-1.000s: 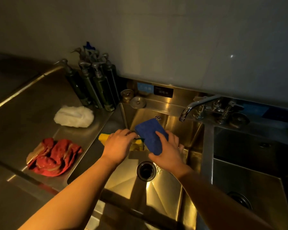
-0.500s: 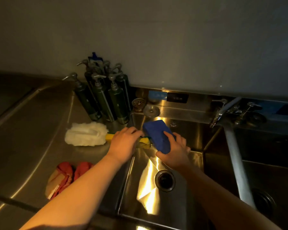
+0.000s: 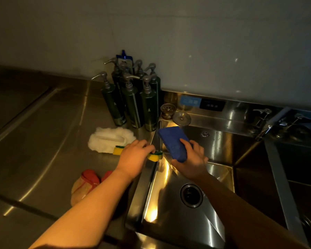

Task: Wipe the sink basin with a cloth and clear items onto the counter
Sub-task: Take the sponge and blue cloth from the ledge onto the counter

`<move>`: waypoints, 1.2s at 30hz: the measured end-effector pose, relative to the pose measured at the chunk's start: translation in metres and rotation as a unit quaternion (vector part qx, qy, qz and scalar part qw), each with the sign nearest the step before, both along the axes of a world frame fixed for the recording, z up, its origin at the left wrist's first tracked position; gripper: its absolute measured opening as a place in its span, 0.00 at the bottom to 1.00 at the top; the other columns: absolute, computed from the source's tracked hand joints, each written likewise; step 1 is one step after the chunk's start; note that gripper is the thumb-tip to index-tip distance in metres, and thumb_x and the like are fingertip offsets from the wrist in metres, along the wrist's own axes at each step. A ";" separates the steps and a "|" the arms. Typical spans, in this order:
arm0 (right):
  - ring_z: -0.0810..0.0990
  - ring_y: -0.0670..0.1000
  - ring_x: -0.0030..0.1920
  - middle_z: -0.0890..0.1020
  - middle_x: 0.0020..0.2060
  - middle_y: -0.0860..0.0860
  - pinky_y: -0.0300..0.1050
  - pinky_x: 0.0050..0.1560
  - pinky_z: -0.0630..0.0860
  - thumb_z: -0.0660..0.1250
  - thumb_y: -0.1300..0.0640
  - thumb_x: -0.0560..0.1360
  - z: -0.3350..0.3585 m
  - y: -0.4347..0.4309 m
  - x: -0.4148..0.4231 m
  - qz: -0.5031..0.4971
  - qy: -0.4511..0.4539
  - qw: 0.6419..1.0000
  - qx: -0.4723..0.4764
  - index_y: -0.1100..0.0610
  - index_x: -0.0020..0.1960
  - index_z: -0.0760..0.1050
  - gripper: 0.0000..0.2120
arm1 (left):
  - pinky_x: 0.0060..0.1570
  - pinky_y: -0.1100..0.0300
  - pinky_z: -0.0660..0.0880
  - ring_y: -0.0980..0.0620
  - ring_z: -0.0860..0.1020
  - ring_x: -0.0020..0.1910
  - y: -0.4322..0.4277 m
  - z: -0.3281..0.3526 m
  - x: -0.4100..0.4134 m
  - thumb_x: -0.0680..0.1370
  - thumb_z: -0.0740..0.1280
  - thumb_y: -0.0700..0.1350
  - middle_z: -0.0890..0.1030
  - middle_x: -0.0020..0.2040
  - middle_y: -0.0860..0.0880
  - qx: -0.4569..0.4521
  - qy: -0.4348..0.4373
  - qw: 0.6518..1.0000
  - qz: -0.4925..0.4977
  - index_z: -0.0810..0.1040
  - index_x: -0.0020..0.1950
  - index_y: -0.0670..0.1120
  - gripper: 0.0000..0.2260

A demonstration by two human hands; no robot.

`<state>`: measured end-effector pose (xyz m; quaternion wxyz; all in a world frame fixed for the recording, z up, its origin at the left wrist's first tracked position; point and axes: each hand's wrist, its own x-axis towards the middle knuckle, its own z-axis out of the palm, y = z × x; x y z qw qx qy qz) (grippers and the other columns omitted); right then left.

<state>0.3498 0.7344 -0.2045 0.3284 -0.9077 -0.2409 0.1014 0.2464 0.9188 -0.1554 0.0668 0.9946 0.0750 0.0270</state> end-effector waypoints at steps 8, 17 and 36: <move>0.58 0.57 0.69 0.60 0.71 0.54 0.60 0.66 0.60 0.72 0.42 0.66 -0.009 0.004 0.002 0.031 0.001 0.999 -0.008 0.47 0.73 0.57 0.41 | 0.49 0.56 0.68 0.48 0.71 0.57 0.005 -0.017 -0.014 0.76 0.63 0.43 0.73 0.56 0.50 0.000 0.082 0.996 0.046 0.74 0.59 0.55 0.13; 0.57 0.56 0.68 0.59 0.70 0.51 0.58 0.63 0.57 0.61 0.34 0.58 -0.003 0.020 0.003 0.046 0.023 0.998 -0.030 0.42 0.72 0.56 0.44 | 0.58 0.55 0.70 0.48 0.71 0.61 0.017 -0.027 -0.011 0.69 0.74 0.43 0.73 0.61 0.49 -0.104 0.140 0.983 0.056 0.75 0.59 0.49 0.20; 0.62 0.53 0.70 0.63 0.72 0.51 0.49 0.69 0.60 0.75 0.40 0.60 -0.011 0.089 -0.014 0.250 -0.021 0.964 -0.084 0.49 0.74 0.57 0.48 | 0.62 0.54 0.68 0.47 0.67 0.66 0.066 -0.006 -0.002 0.59 0.77 0.60 0.68 0.69 0.49 -0.048 0.106 0.992 -0.046 0.63 0.72 0.48 0.46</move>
